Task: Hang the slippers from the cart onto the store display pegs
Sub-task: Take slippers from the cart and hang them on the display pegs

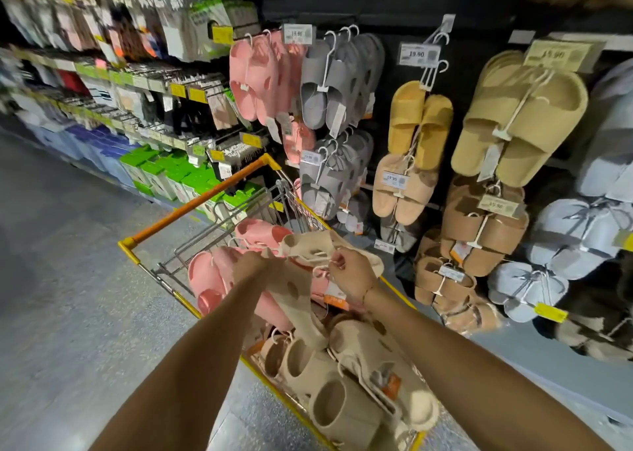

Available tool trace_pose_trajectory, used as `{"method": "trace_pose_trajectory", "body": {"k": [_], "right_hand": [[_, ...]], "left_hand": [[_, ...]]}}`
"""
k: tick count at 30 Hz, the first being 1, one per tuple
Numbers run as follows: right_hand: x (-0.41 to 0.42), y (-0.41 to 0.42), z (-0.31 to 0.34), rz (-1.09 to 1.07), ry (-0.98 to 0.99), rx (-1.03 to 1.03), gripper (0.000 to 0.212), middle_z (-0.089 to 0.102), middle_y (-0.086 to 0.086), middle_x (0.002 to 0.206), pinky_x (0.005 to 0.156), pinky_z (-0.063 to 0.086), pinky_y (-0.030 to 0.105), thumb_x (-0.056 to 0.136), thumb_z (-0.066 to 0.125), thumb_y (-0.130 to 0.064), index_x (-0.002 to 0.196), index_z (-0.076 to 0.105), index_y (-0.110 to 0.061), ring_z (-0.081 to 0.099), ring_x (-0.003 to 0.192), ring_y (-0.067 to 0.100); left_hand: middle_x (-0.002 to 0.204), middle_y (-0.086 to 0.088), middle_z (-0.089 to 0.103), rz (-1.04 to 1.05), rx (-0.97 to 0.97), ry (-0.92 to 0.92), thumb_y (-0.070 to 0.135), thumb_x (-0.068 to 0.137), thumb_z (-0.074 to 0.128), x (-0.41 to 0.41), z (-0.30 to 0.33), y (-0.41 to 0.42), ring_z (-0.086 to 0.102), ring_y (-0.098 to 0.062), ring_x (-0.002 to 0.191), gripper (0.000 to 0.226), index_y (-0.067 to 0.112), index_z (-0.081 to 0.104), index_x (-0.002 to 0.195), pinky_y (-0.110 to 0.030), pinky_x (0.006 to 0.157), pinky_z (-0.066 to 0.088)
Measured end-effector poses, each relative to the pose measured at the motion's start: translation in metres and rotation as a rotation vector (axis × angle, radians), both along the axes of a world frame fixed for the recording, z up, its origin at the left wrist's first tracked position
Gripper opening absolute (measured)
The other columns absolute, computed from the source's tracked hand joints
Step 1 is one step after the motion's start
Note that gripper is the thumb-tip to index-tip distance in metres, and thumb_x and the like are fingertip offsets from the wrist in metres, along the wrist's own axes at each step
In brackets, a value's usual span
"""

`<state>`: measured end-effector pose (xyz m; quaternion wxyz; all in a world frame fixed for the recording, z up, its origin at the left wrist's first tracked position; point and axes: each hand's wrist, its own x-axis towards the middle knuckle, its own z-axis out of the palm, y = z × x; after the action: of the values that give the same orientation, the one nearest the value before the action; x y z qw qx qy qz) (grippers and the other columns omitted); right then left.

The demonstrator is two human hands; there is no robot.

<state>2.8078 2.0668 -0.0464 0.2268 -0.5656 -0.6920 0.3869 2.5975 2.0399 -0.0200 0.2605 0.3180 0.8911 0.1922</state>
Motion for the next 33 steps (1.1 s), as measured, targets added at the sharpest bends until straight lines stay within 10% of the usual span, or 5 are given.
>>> {"method": "trace_pose_trajectory", "body": {"k": [9,15,33], "right_hand": [[-0.012,0.011,0.043,-0.011,0.034,0.098,0.013,0.065,0.011,0.094,0.065,0.054,0.02,0.095,0.055,-0.009,0.102,0.064,-0.002,0.062,0.068,0.004],[-0.026,0.038,0.086,0.251,-0.026,0.186,0.039,0.056,0.011,0.114,0.088,0.052,0.038,0.085,0.05,0.008,0.115,0.067,-0.009,0.058,0.099,0.027],[0.04,0.007,0.154,0.074,0.052,0.264,0.012,0.066,0.007,0.074,0.064,0.055,0.02,0.093,0.067,-0.005,0.081,0.066,0.001,0.066,0.066,0.021]], "left_hand": [[0.104,-0.016,0.068,-0.266,0.249,0.038,0.047,0.09,0.067,0.013,0.018,-0.023,0.064,-0.035,0.097,0.049,0.005,0.05,0.11,-0.041,0.075,0.048],[0.109,-0.015,0.069,-0.498,0.475,0.009,0.018,0.1,0.05,0.008,0.052,-0.024,0.065,-0.029,0.095,0.024,0.013,0.051,0.123,-0.038,0.079,0.051],[0.101,-0.007,0.066,-0.848,0.757,-0.049,0.01,0.099,0.049,0.025,0.123,0.011,0.063,-0.024,0.09,0.024,0.013,0.054,0.122,-0.031,0.071,0.043]]}}
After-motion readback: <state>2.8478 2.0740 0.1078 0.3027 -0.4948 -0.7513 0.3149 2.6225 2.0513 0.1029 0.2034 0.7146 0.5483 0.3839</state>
